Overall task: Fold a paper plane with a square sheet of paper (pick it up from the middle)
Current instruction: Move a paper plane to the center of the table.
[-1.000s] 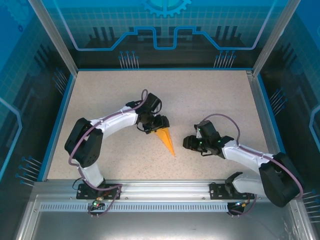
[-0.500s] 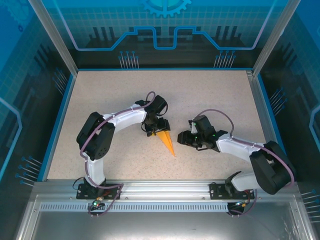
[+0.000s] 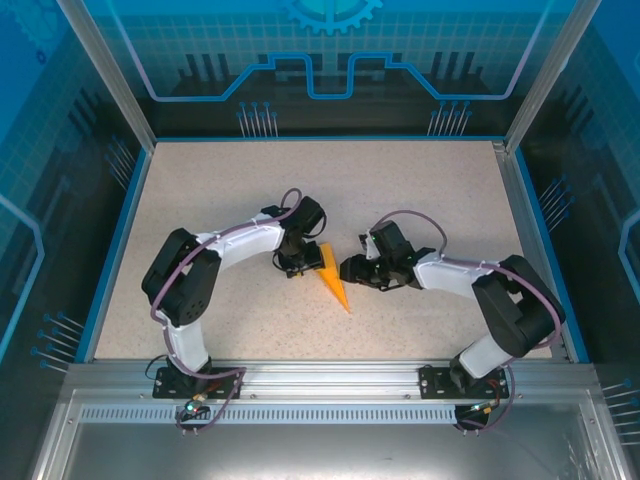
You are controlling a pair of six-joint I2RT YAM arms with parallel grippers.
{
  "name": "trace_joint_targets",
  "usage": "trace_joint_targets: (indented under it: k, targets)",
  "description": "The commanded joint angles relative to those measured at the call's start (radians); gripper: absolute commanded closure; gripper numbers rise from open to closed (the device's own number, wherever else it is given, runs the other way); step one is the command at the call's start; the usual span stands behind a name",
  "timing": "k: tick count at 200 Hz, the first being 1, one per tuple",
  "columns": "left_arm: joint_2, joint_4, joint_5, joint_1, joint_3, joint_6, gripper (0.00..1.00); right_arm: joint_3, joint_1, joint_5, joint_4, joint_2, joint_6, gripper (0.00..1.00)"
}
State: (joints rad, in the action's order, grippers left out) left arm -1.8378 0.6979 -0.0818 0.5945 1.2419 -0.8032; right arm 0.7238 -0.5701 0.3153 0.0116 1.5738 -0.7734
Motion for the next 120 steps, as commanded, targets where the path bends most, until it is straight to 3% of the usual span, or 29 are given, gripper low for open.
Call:
trace_joint_targets:
  k: [1, 120]
  targets:
    - [0.035, -0.001, 0.014, -0.007, -0.024, 0.004, 0.57, 0.045, -0.016, 0.037, -0.006, 0.04, 0.033, 0.51]
    - [0.055, -0.032, 0.017, -0.01, -0.063, 0.013, 0.58, 0.131, -0.046, 0.123, -0.006, 0.161, 0.069, 0.51]
